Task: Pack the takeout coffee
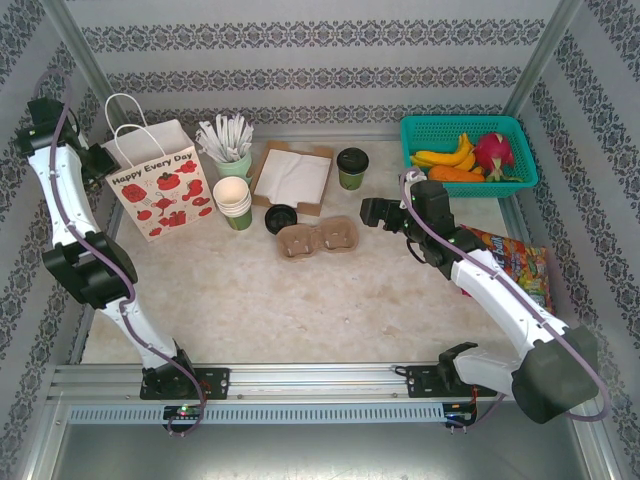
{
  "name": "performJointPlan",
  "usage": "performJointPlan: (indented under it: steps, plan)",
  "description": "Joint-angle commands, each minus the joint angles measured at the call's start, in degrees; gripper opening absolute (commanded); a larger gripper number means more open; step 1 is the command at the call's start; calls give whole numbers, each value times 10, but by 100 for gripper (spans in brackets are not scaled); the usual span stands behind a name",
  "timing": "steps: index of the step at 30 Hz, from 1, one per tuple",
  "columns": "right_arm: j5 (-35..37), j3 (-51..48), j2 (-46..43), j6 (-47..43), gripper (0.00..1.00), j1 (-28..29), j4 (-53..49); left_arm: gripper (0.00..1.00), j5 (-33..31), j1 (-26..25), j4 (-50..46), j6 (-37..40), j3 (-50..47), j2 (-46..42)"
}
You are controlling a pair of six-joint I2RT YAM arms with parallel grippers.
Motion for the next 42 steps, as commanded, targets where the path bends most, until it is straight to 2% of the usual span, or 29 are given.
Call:
performJointPlan:
  steps: [1,7,9,10,16,20,25,34,39,42]
  plan:
    - [5,7,6,-9,98,-4,-4,32,-33,-6,-45,13,40,13]
    - [1,10,18,-8,98,-4,-8,13,-63,-7,-54,2,26,-30]
    - [-1,12,22,-6,98,-4,-8,2,-62,-7,-62,8,13,-53]
    - [-3,14,25,-6,98,-4,-9,0,-66,-7,-61,6,-2,-70]
    - [-18,23,36,-6,98,-2,-13,0,-27,-7,-40,-31,-134,-192]
    - [-26,26,45,4,98,0,-21,0,-46,-7,-36,-68,-216,-273]
    - [-31,20,53,13,98,7,-20,0,15,-7,-31,-94,-311,-374]
    - [-16,13,100,39,98,35,-20,0,-11,-7,-82,-93,-394,-505]
    - [-31,28,144,36,97,68,-25,0,59,-7,-106,-82,-422,-551]
    - [-34,77,193,23,96,99,-68,0,93,-23,-121,-75,-437,-564]
